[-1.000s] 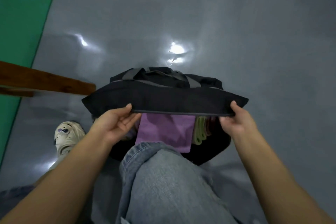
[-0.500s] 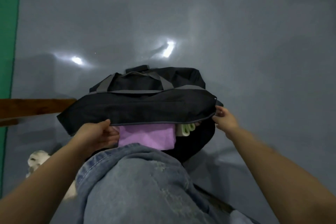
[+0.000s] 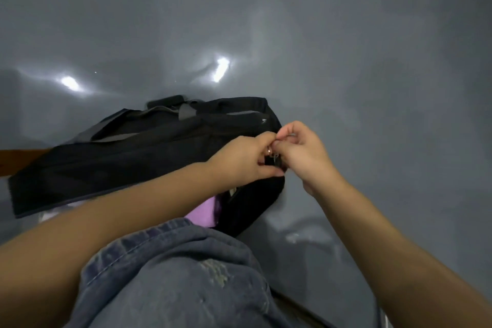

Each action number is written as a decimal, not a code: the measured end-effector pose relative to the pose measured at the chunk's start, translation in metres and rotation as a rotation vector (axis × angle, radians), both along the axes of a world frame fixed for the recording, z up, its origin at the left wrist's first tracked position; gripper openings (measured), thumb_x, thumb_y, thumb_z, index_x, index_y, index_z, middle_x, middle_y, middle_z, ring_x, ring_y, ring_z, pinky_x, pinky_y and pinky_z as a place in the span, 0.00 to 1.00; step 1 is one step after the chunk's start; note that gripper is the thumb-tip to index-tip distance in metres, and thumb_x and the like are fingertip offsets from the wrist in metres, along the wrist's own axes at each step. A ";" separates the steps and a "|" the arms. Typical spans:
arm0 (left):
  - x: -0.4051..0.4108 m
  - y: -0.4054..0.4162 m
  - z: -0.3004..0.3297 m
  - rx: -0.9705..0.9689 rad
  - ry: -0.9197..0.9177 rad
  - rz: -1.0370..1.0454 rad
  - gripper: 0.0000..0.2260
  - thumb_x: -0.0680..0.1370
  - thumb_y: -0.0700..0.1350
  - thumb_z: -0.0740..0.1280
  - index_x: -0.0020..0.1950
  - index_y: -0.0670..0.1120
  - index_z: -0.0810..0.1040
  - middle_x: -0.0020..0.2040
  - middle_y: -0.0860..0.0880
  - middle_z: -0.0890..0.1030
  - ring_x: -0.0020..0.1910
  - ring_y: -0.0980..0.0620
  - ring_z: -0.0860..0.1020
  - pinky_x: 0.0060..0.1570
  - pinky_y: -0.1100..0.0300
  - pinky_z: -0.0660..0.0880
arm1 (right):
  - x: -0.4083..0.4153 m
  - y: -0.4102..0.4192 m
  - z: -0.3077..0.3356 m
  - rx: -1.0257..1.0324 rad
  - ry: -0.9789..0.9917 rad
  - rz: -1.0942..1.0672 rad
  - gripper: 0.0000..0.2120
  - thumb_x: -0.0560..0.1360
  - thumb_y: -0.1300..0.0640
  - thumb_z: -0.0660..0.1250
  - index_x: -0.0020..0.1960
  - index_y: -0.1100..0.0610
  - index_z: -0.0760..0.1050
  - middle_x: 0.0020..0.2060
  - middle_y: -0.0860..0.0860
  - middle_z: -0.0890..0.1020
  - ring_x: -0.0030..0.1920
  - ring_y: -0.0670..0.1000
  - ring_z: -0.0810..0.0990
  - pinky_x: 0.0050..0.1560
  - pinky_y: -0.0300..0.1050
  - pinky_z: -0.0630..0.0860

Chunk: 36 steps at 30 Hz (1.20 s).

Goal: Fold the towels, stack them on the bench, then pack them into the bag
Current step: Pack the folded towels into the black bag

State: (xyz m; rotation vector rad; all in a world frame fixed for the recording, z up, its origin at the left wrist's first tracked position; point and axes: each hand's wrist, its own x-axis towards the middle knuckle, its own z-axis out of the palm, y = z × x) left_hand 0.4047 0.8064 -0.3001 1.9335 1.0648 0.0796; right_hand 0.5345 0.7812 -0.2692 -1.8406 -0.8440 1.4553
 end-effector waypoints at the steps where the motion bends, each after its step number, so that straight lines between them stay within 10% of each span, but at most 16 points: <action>1: 0.001 0.003 -0.001 0.048 -0.015 0.051 0.18 0.73 0.51 0.72 0.59 0.46 0.75 0.40 0.50 0.80 0.40 0.52 0.78 0.42 0.59 0.73 | -0.001 0.004 0.004 -0.003 0.069 -0.038 0.13 0.73 0.74 0.59 0.39 0.56 0.67 0.30 0.54 0.77 0.22 0.40 0.74 0.23 0.31 0.67; 10: -0.038 0.018 -0.025 -0.240 -0.118 0.491 0.07 0.77 0.38 0.67 0.41 0.47 0.75 0.39 0.45 0.82 0.36 0.53 0.83 0.41 0.60 0.80 | 0.013 0.019 -0.001 0.165 -0.206 -0.174 0.11 0.76 0.68 0.61 0.42 0.54 0.70 0.42 0.53 0.82 0.25 0.45 0.80 0.25 0.34 0.73; 16: -0.049 0.013 -0.018 -0.468 -0.300 0.435 0.04 0.79 0.35 0.64 0.46 0.43 0.75 0.37 0.46 0.79 0.33 0.55 0.79 0.37 0.65 0.78 | 0.004 0.008 -0.065 0.098 -0.648 0.673 0.23 0.72 0.64 0.69 0.66 0.54 0.73 0.61 0.51 0.76 0.58 0.53 0.77 0.58 0.43 0.71; 28: -0.057 0.011 -0.012 -0.407 -0.261 0.482 0.06 0.76 0.40 0.70 0.42 0.43 0.74 0.33 0.47 0.79 0.30 0.57 0.76 0.34 0.66 0.73 | 0.002 0.025 -0.070 0.646 -1.120 0.979 0.07 0.64 0.58 0.74 0.38 0.55 0.76 0.34 0.51 0.77 0.36 0.56 0.79 0.35 0.46 0.71; 36: -0.045 0.001 -0.020 -0.402 -0.152 0.392 0.06 0.78 0.35 0.66 0.43 0.43 0.74 0.33 0.45 0.79 0.24 0.59 0.77 0.28 0.68 0.73 | 0.059 0.016 -0.056 0.595 -1.312 0.980 0.06 0.62 0.57 0.73 0.38 0.56 0.80 0.35 0.51 0.80 0.35 0.55 0.81 0.51 0.66 0.75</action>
